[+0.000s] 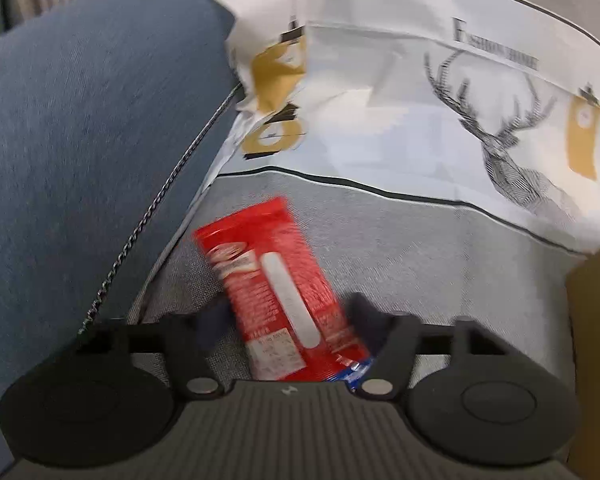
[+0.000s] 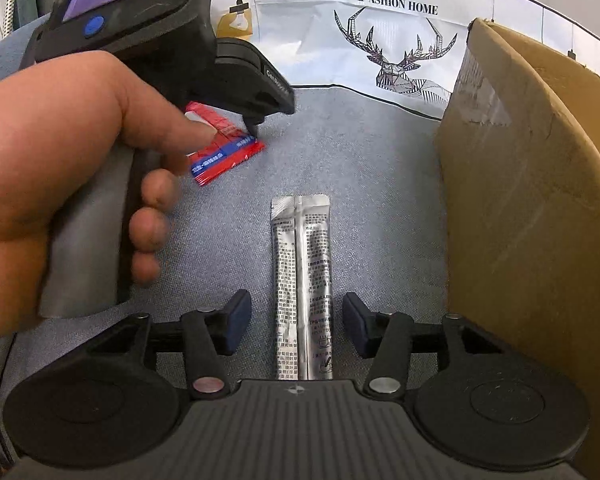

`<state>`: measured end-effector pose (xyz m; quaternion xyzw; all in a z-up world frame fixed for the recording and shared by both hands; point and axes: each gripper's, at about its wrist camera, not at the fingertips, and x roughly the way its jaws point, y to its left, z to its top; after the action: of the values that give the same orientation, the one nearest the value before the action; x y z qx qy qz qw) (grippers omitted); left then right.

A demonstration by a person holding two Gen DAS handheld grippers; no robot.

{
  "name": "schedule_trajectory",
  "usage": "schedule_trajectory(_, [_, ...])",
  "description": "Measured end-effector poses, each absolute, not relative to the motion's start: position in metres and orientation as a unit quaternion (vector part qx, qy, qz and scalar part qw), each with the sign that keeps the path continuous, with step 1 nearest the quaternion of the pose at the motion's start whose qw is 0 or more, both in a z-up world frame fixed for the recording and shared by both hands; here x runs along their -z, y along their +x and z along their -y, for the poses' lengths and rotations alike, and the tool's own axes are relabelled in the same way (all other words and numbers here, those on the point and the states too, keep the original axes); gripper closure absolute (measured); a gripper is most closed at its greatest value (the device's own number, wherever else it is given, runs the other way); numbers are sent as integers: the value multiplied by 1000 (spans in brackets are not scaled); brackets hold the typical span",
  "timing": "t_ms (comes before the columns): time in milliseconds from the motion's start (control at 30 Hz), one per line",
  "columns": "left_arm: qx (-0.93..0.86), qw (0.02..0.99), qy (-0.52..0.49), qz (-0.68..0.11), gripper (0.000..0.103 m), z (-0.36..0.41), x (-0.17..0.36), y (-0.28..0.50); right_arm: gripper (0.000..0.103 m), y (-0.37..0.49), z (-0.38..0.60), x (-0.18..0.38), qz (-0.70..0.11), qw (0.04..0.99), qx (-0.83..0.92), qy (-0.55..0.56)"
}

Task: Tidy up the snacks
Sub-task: 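Close left gripper on the red wafer packet while right gripper closes on the silver stick packet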

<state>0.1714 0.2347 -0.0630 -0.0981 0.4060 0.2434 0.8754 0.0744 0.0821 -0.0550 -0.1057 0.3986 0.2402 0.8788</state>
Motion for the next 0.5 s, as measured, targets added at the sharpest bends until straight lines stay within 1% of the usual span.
schedule_trajectory(67, [-237, 876, -86, -411, 48, -232, 62, 168, 50, 74, -82, 55, -398, 879, -240, -106])
schedule_trajectory(133, [-229, 877, -86, -414, 52, -231, 61, 162, 50, 74, -82, 55, -398, 879, -241, -108])
schedule_trajectory(233, [-219, 876, -91, -420, 55, -235, 59, 148, 50, 74, -81, 55, -397, 879, -242, -106])
schedule_trajectory(333, [-209, 876, -94, -423, 55, -239, 54, 131, 50, 74, -80, 56, -395, 879, -244, -107])
schedule_trajectory(367, [-206, 876, -95, -425, 55, -240, 52, 123, 51, 73, -80, 56, -394, 879, -245, -108])
schedule_trajectory(400, [-201, 876, -98, -427, 55, -239, 50, 115, 55, 73, -80, 56, -392, 880, -246, -108])
schedule_trajectory(433, [-194, 875, -104, -430, 55, -240, 48, 107, 67, 72, -79, 55, -390, 881, -247, -108])
schedule_trajectory(467, [-186, 875, -113, -433, 55, -240, 45, 97, 73, 72, -78, 55, -388, 881, -247, -107])
schedule_trajectory(500, [-178, 874, -123, -435, 55, -240, 43, 87, 73, 71, -76, 55, -388, 881, -249, -105])
